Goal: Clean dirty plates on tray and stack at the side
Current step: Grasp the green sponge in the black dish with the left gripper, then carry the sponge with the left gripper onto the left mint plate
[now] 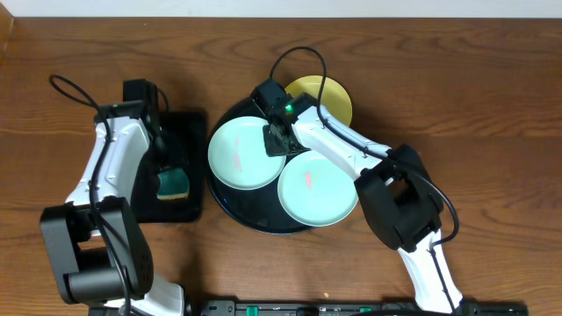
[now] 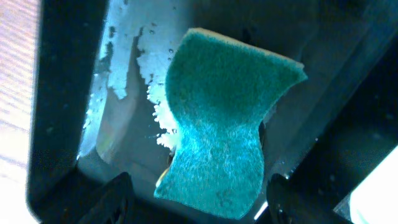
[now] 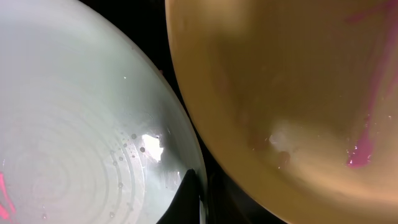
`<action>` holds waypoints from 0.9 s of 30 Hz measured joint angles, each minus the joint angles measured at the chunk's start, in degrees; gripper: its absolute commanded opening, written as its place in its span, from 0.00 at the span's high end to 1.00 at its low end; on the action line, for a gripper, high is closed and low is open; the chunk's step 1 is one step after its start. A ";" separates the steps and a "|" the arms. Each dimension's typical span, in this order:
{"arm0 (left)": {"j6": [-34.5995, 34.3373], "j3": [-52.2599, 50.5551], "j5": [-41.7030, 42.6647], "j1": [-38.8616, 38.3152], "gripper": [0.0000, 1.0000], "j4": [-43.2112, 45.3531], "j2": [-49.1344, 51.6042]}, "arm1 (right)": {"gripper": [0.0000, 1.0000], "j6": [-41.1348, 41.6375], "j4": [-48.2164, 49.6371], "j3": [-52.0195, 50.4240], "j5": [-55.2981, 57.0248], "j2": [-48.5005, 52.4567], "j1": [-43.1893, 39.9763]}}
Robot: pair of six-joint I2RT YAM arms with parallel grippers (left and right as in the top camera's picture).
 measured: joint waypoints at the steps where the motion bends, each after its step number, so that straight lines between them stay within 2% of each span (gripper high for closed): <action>1: 0.24 -0.72 0.13 0.00 0.34 0.90 0.00 | 0.99 0.02 0.00 0.00 0.00 0.00 0.00; 7: 2.05 -5.07 1.44 0.00 0.34 5.99 0.00 | 0.99 0.00 0.00 0.02 0.00 0.00 0.00; 17: 3.58 -9.60 2.75 0.00 0.54 12.57 0.00 | 0.99 -0.04 -0.02 0.02 0.02 0.00 0.00; 25: 3.85 -10.99 2.84 0.00 0.58 16.28 -0.02 | 0.99 -0.07 -0.02 0.02 0.02 0.00 0.00; 27: 3.85 -11.74 2.84 0.00 0.62 17.46 -0.04 | 0.99 -0.07 -0.02 0.02 0.02 0.00 0.00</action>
